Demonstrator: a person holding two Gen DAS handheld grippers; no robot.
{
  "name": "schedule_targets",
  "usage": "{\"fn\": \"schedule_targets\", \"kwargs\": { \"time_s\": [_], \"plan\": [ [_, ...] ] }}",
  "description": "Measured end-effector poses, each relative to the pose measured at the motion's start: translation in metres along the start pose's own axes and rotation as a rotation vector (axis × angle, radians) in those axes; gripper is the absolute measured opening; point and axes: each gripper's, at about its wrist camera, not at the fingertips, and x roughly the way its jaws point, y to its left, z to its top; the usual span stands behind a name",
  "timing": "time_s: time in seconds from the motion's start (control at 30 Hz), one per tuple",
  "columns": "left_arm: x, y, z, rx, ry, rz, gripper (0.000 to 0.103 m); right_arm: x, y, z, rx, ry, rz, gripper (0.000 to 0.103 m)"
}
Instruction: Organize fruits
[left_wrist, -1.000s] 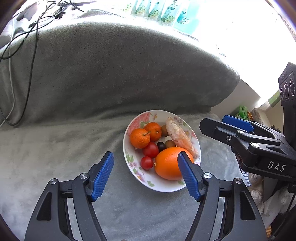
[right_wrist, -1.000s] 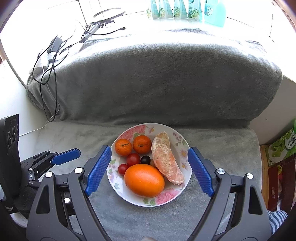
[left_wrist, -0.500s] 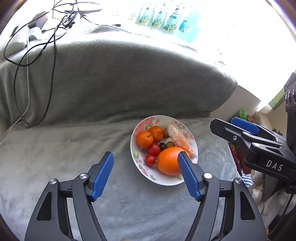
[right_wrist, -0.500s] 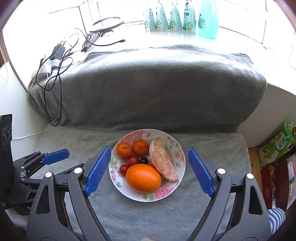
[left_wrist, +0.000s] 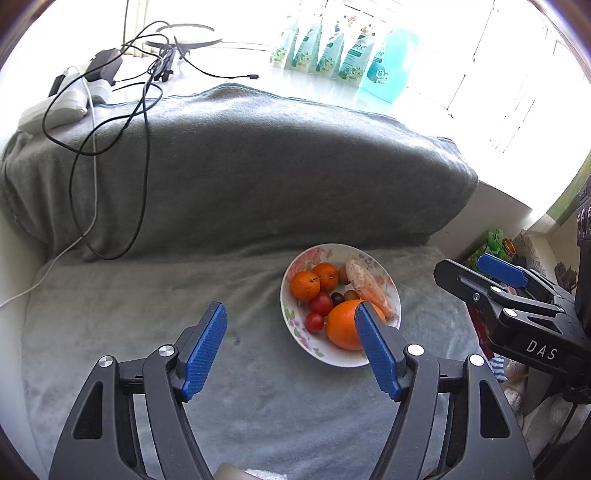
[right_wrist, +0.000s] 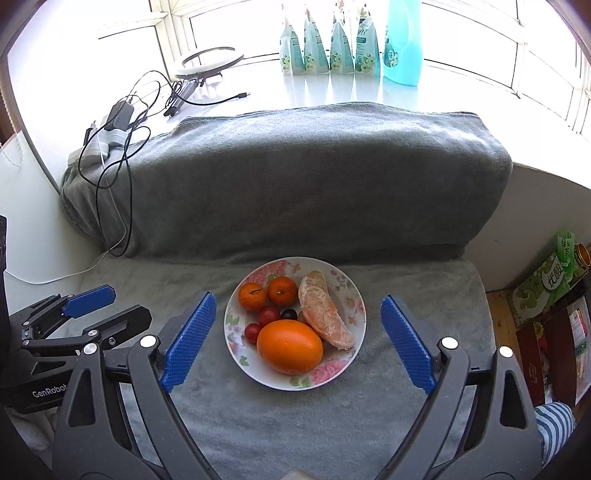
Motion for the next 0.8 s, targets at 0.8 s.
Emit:
{"fn": "schedule_targets", "kwargs": {
  "time_s": [0.8],
  "plan": [
    [-0.0088,-0.0016,-0.0006,-0.021,-0.005,0.018,0.08,-0.0057,-0.0009,0.0008,-0.004,-0.01,0.016,0.094]
  ]
}}
